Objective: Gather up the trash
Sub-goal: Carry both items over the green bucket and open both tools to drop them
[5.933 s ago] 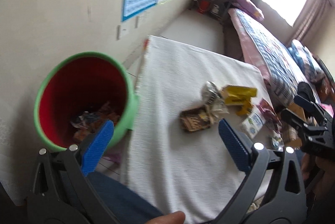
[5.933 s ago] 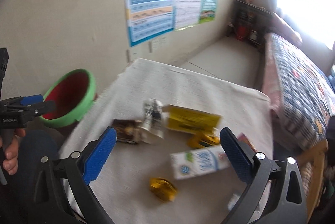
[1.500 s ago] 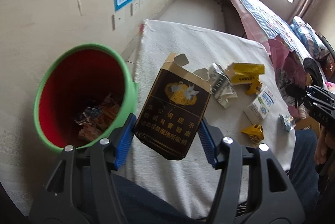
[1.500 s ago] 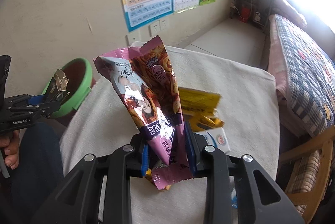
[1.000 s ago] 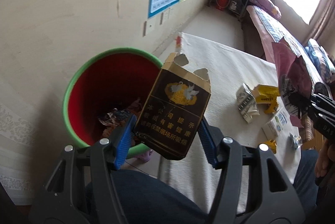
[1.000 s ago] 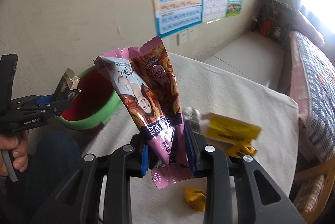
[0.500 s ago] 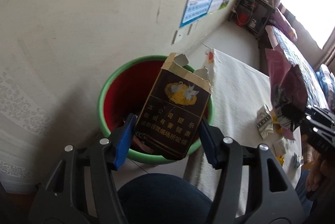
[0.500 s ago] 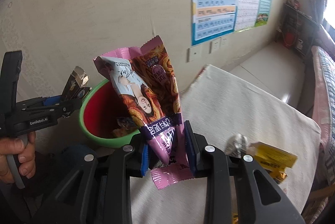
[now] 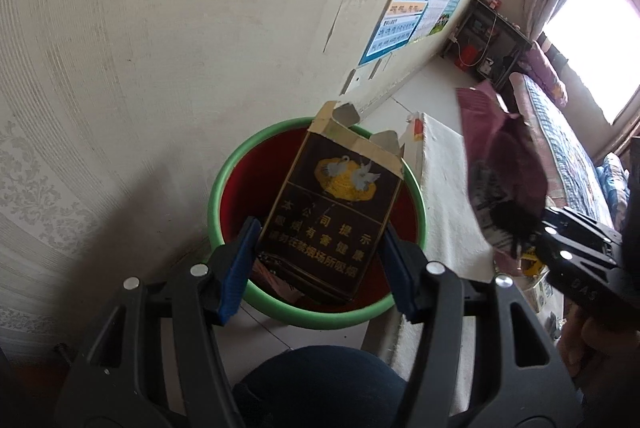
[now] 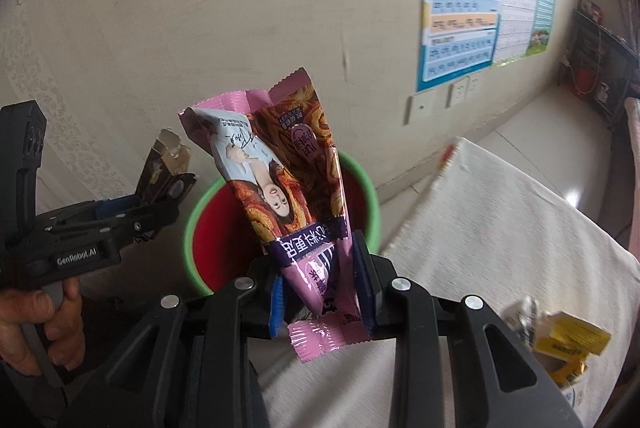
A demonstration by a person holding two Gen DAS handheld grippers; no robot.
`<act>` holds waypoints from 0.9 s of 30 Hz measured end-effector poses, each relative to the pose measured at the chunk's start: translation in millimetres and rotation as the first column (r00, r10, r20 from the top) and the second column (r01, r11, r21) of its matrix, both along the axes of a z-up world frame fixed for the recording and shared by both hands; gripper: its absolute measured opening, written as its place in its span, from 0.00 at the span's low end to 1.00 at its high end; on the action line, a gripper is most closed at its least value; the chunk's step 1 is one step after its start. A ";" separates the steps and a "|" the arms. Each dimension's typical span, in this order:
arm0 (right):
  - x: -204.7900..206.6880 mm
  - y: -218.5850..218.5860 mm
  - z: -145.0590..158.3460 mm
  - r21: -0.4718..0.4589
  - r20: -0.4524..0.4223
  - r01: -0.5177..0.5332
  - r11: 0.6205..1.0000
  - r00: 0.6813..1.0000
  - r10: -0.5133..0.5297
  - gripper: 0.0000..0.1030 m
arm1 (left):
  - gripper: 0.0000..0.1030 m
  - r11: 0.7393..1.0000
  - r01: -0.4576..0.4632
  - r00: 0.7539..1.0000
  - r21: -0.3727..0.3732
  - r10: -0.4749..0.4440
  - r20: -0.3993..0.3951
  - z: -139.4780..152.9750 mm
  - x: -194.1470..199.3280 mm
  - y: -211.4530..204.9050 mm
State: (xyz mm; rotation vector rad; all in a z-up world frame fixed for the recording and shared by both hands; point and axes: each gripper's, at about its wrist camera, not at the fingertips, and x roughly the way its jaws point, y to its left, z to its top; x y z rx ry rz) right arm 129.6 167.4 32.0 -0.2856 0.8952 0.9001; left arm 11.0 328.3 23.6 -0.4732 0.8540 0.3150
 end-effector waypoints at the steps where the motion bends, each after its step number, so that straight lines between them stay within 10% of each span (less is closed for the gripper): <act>1: 0.0 7.6 -0.7 0.001 -0.002 -0.009 1.000 1.000 0.009 0.28 | 0.55 1.000 -0.001 1.000 -0.001 0.001 0.001 0.0 0.0 2.5; 27: 15.4 55.1 -42.4 -0.064 -0.059 -0.034 0.997 0.998 0.031 0.30 | 0.55 0.997 -0.007 1.000 -0.078 0.006 -0.015 -27.5 12.3 38.2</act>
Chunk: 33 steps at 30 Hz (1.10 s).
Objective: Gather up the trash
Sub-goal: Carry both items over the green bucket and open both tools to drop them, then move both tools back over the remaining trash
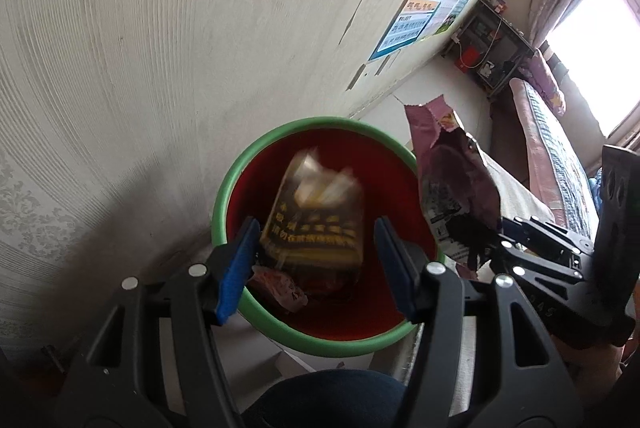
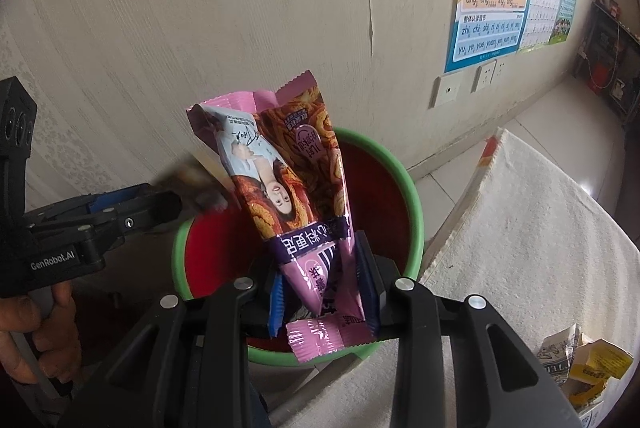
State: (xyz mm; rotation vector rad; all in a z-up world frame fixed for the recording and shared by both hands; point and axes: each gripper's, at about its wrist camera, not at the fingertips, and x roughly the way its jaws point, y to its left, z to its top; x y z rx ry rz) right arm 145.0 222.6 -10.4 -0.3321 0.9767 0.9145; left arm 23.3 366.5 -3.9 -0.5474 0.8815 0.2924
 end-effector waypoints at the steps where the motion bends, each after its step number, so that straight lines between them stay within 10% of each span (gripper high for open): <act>1: 0.2 1.5 -1.7 -0.006 -0.001 -0.002 1.000 1.000 0.002 0.31 | 0.55 1.000 0.002 1.000 -0.002 -0.002 -0.003 -0.7 0.7 0.4; 13: -8.5 -6.0 0.7 -0.029 0.052 -0.009 1.000 0.999 0.010 0.88 | 0.95 0.995 -0.097 0.994 0.013 0.096 0.048 12.8 -14.4 10.2; 33: -18.6 -140.4 31.7 0.019 0.046 0.167 0.986 0.985 -0.168 0.90 | 0.95 0.999 0.018 1.000 0.036 -0.019 0.024 20.5 7.8 -78.3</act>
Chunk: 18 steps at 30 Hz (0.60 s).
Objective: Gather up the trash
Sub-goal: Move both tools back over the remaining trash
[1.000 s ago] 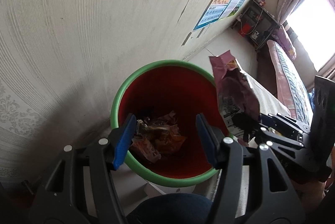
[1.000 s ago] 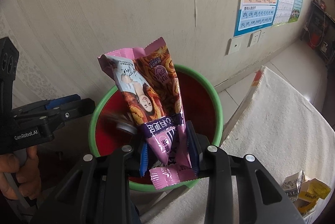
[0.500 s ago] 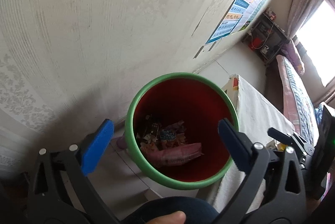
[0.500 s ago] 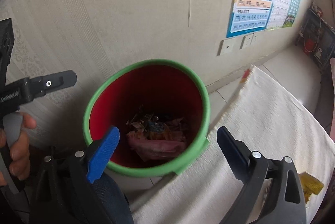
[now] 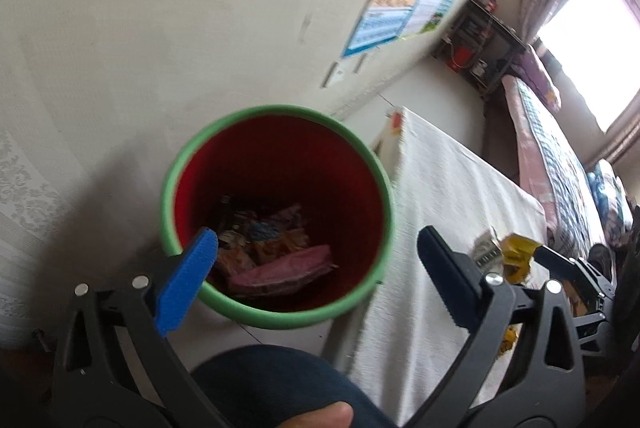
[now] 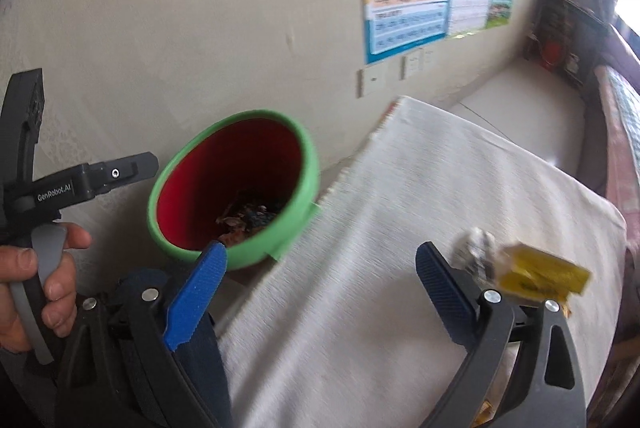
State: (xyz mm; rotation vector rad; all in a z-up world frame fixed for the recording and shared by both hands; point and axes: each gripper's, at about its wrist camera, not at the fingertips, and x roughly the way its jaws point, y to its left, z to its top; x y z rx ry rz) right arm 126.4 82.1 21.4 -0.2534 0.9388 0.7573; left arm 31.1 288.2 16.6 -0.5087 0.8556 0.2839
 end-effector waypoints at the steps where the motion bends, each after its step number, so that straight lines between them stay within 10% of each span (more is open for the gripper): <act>1: 0.7 -12.5 0.7 -0.004 0.006 0.024 1.000 1.000 -0.024 0.90 | 0.95 1.000 0.012 1.000 0.000 -0.012 -0.001 0.1 2.7 -6.7; 18: 13.9 -172.4 -32.4 -0.059 -0.064 0.377 0.925 0.923 -0.380 0.90 | 0.95 0.967 0.253 0.967 0.003 -0.253 -0.014 -2.6 56.7 -134.0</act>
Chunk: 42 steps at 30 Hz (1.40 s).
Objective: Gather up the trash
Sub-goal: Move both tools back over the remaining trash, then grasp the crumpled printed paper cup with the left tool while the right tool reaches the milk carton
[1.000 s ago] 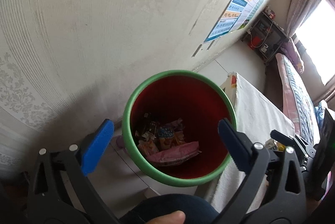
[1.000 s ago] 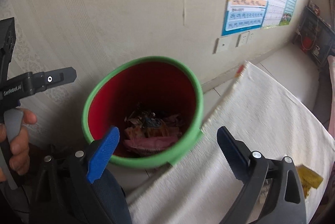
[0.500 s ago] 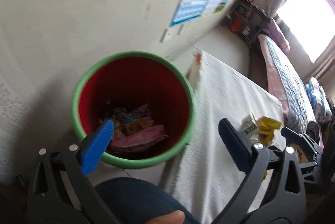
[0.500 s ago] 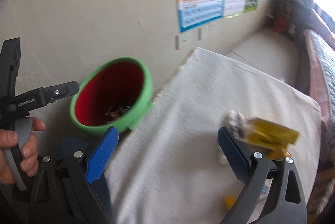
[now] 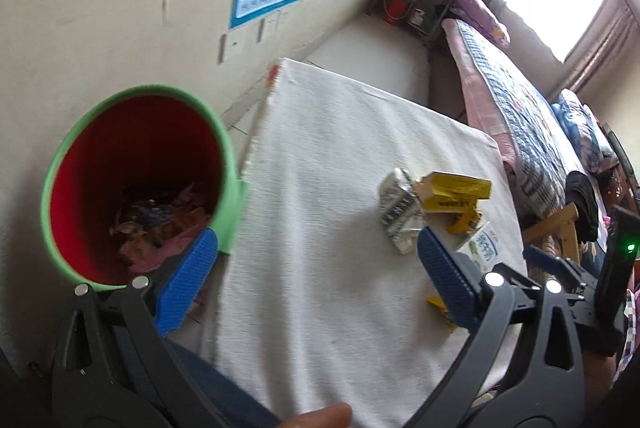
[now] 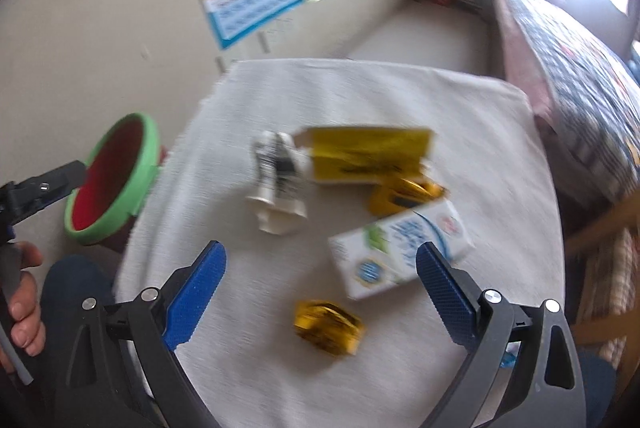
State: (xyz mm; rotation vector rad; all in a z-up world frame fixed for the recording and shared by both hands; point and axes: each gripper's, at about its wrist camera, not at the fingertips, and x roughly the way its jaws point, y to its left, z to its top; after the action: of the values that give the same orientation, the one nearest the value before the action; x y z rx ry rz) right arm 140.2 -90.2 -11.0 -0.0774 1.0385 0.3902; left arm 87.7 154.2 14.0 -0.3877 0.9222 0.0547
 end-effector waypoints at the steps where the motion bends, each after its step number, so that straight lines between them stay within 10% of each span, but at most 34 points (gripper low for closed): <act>1: -0.8 -7.7 -3.1 0.006 -0.012 0.017 1.000 1.000 -0.017 0.90 | 0.95 1.000 0.005 1.000 0.000 -0.005 -0.001 0.5 2.1 -3.6; 22: 47.4 -31.5 -61.2 0.024 -0.174 0.299 0.954 0.941 -0.291 0.75 | 0.95 0.998 0.064 0.997 0.012 -0.063 -0.044 -17.3 14.4 -23.9; 42: 59.6 -33.2 -70.7 -0.013 -0.184 0.222 0.975 0.958 -0.221 0.61 | 0.95 0.994 0.110 0.991 -0.004 -0.110 -0.075 -40.1 36.8 -45.3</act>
State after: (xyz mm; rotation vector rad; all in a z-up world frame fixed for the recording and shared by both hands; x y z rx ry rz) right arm 199.8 -123.4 -81.8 0.0836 1.2147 0.1994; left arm 124.6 108.9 -26.1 -0.3358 1.0160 -0.0319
